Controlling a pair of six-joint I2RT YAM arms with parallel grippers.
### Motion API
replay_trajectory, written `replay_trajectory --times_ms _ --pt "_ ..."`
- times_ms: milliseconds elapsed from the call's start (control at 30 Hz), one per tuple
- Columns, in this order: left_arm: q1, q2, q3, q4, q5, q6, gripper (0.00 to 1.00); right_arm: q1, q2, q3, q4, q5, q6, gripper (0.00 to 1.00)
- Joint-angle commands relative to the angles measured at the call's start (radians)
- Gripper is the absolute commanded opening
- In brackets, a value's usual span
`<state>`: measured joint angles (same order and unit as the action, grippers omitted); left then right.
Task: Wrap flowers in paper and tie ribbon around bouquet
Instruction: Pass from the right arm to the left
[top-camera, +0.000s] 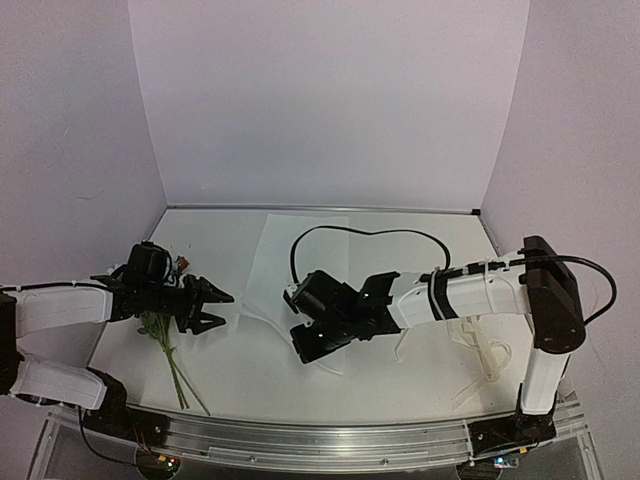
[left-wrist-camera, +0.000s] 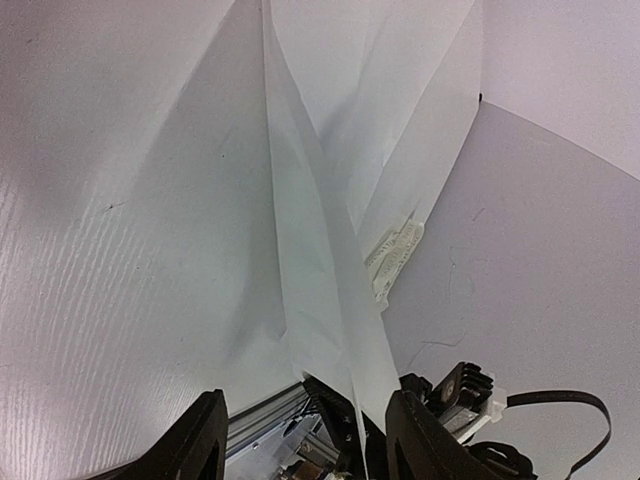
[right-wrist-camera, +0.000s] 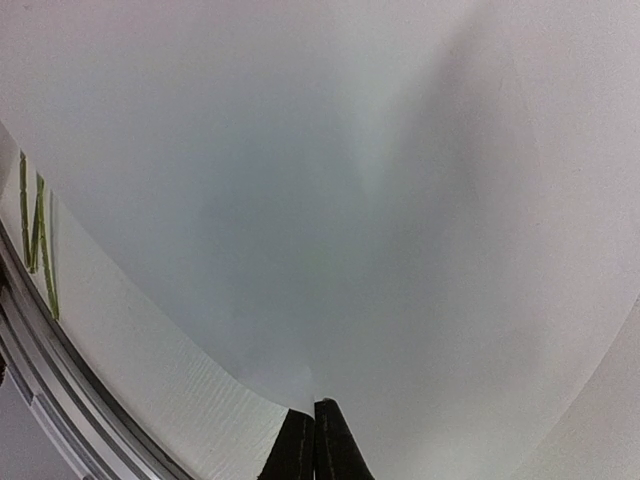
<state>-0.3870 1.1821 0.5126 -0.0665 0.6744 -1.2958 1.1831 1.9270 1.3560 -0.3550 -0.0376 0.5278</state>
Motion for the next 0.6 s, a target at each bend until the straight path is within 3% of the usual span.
replay_trajectory --times_ms 0,233,567 --pt "-0.006 0.022 0.061 0.059 0.02 -0.009 0.54 -0.004 -0.031 0.029 0.004 0.011 -0.006 0.0" --pt "-0.059 0.057 0.052 0.11 0.025 -0.03 0.42 -0.005 -0.026 0.04 -0.001 0.014 -0.008 0.0" --pt "-0.11 0.1 0.032 0.202 0.013 -0.063 0.32 -0.005 -0.02 0.05 -0.01 0.007 -0.009 0.0"
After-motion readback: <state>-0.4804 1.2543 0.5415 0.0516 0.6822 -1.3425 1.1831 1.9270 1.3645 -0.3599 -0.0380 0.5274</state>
